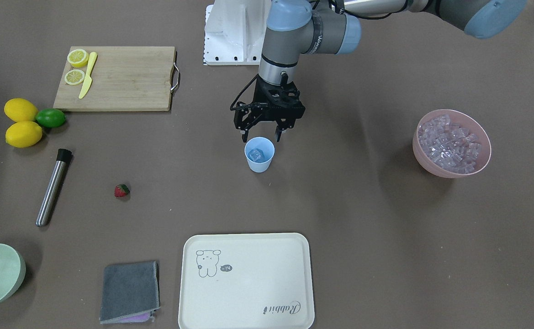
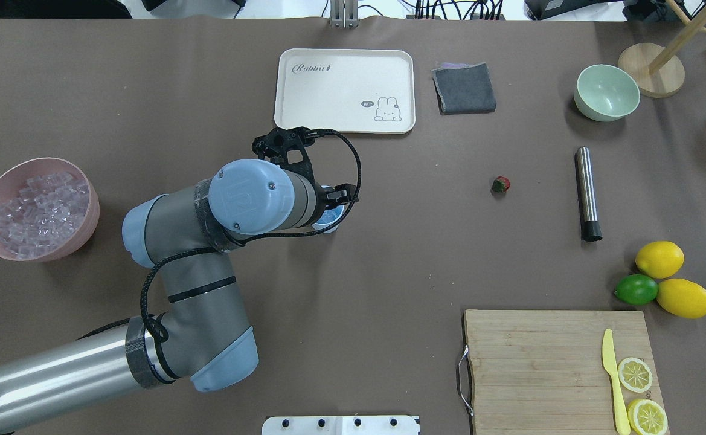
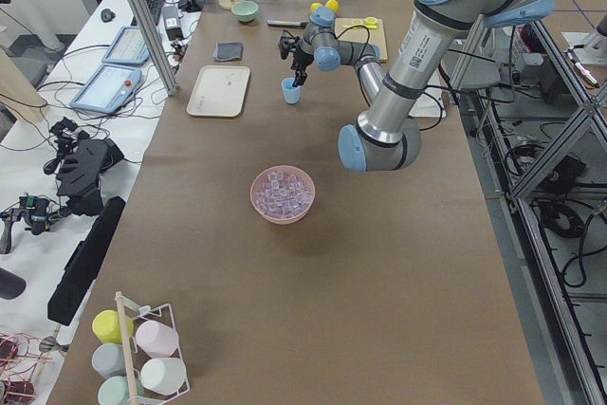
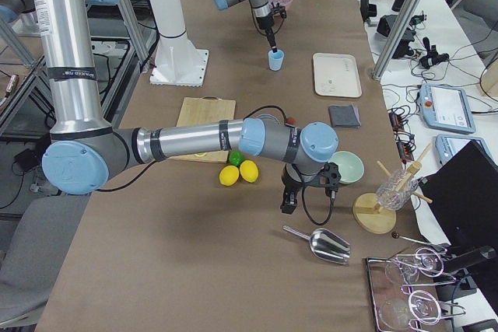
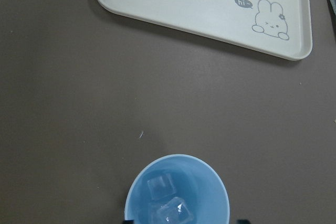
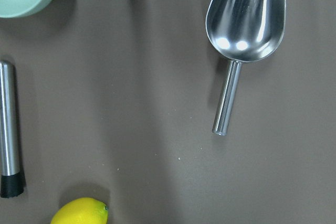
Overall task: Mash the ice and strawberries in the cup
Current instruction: 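Open the left gripper to drop the ice cube into the blue cup, then withdraw the left arm out of view while the right gripper reaches toward the strawberry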
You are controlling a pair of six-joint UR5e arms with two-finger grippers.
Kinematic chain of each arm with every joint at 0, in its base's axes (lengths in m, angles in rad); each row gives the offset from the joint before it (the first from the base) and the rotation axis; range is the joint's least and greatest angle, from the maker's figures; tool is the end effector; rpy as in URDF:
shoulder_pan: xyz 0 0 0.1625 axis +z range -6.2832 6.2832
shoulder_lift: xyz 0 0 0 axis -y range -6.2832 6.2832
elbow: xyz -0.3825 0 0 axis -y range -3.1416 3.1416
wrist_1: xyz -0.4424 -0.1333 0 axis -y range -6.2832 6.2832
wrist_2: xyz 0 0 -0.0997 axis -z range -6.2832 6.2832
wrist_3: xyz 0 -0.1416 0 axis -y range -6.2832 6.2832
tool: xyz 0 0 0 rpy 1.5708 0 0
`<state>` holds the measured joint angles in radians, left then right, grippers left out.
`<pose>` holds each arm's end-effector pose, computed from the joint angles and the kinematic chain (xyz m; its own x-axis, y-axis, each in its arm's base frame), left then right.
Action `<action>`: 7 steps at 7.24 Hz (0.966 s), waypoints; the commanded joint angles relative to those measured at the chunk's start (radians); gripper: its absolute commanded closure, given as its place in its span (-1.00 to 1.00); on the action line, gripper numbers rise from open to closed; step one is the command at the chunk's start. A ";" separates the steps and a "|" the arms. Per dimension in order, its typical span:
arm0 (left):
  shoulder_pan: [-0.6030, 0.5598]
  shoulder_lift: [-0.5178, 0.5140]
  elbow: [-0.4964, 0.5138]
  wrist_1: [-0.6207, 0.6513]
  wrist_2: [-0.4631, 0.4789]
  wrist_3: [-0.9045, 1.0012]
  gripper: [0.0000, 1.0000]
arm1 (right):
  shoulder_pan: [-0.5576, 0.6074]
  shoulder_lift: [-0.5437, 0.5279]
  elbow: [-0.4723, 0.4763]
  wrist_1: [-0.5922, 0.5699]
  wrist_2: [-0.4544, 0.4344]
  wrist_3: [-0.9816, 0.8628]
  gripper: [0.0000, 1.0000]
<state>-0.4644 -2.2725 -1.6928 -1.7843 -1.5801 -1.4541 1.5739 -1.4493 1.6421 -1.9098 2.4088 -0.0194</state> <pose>0.5848 -0.4405 0.1162 0.5030 -0.1217 -0.8557 0.3848 0.9181 0.0955 0.0298 -0.5653 0.5657 0.6685 0.0912 0.7381 0.0099 0.9913 -0.1314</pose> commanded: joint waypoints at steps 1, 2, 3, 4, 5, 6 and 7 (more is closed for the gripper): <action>-0.046 0.005 -0.045 0.011 0.000 0.009 -0.94 | -0.009 0.114 0.021 -0.002 -0.003 0.019 -1.00; -0.098 0.019 -0.095 0.046 -0.006 0.032 -0.94 | -0.044 0.150 0.022 0.009 -0.020 0.050 -1.00; -0.172 0.024 -0.157 0.139 -0.058 0.143 -0.94 | -0.108 0.186 0.021 0.084 -0.052 0.254 -1.00; -0.285 0.048 -0.189 0.175 -0.160 0.217 -0.94 | -0.188 0.194 0.077 0.151 -0.056 0.515 -1.00; -0.416 0.097 -0.192 0.169 -0.299 0.345 -0.94 | -0.289 0.150 0.118 0.319 -0.118 0.566 -1.00; -0.536 0.163 -0.197 0.164 -0.393 0.530 -0.94 | -0.349 0.148 0.101 0.418 -0.163 0.625 -1.00; -0.642 0.230 -0.205 0.163 -0.472 0.664 -0.94 | -0.407 0.164 0.099 0.434 -0.137 0.669 -1.00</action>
<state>-0.9648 -2.1223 -1.8874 -1.6209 -1.9394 -0.9723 1.2483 -1.2921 1.7407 -1.5460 2.2752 0.5758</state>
